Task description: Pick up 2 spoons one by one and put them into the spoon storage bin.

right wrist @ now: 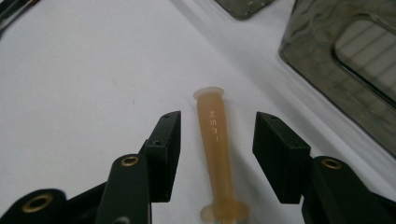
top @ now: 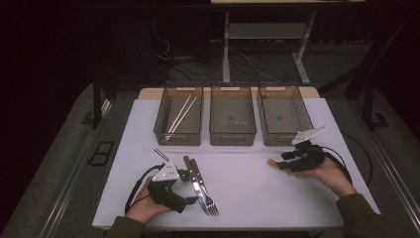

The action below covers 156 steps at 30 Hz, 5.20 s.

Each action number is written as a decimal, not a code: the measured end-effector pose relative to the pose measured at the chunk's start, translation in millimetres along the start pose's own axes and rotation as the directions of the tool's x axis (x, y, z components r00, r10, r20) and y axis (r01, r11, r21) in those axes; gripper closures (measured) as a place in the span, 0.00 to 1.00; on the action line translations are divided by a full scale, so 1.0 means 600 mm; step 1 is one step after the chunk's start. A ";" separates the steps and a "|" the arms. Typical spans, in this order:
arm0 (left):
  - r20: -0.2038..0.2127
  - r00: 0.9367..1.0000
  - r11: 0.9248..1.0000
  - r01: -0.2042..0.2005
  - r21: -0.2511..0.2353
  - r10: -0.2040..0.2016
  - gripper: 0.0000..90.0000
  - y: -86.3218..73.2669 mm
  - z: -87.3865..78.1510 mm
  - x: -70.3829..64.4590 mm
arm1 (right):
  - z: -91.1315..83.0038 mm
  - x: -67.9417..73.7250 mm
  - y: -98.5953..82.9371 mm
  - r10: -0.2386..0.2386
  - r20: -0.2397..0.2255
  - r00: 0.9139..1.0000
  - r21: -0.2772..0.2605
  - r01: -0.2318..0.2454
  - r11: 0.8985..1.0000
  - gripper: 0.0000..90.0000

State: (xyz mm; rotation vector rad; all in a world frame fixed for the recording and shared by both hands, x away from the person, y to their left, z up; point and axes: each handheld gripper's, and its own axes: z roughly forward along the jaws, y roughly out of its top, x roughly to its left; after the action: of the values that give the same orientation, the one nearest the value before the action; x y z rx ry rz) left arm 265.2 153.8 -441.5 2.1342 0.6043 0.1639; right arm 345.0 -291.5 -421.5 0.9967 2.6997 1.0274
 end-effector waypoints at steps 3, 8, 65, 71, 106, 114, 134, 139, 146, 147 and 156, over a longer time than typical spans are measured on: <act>-0.001 1.000 1.000 -0.001 0.000 0.001 0.00 0.000 -0.001 0.000 | 0.012 -0.002 0.011 -0.023 -0.012 1.000 0.018 0.023 1.000 0.58; 0.000 1.000 1.000 0.001 -0.001 -0.001 0.00 -0.001 -0.001 0.001 | 0.034 0.000 0.026 -0.058 -0.004 0.998 0.080 0.058 0.995 0.60; 0.011 1.000 1.000 0.012 -0.011 -0.012 0.00 -0.003 -0.001 0.006 | -0.018 -0.011 0.018 0.035 -0.050 0.998 -0.150 -0.042 0.988 0.81; 0.008 1.000 1.000 0.011 -0.012 -0.011 0.00 -0.002 -0.001 0.006 | -0.026 -0.006 0.027 0.032 -0.048 0.998 -0.183 -0.040 0.982 0.81; 0.020 1.000 1.000 0.004 -0.019 -0.004 0.00 0.000 -0.001 0.003 | -0.012 0.013 0.104 0.037 -0.041 0.998 -0.254 -0.047 0.966 0.81; 0.022 1.000 1.000 0.009 -0.028 -0.009 0.00 0.001 -0.001 0.002 | -0.006 0.014 0.146 0.033 -0.024 0.999 -0.257 -0.038 0.966 0.81; 0.036 0.999 0.999 0.005 -0.041 -0.004 0.00 0.003 -0.002 0.000 | 0.064 -0.001 0.293 0.023 0.041 0.999 -0.239 -0.012 0.971 0.81; 0.033 0.999 0.999 0.007 -0.050 -0.006 0.00 0.003 -0.004 0.000 | 0.094 -0.012 0.315 0.042 0.052 0.998 -0.234 -0.029 0.972 0.81; 0.036 0.999 0.999 0.002 -0.049 0.000 0.00 0.002 -0.004 0.001 | 0.118 -0.019 0.312 0.098 0.074 0.992 -0.247 -0.077 0.966 0.50; 0.035 0.999 0.999 0.001 -0.048 0.000 0.00 0.003 -0.004 0.001 | 0.117 -0.018 0.310 0.100 0.066 0.993 -0.241 -0.081 0.967 0.49; 0.022 1.000 0.999 0.003 -0.038 -0.002 0.00 0.003 -0.002 0.001 | 0.086 -0.004 0.270 0.104 0.005 0.995 -0.293 -0.098 0.951 0.37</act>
State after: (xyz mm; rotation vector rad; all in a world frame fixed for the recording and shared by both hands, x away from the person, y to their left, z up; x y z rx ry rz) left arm 266.2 154.2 -439.4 2.0962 0.5867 0.1495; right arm 450.6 -173.0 -360.9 1.0872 2.4047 1.3771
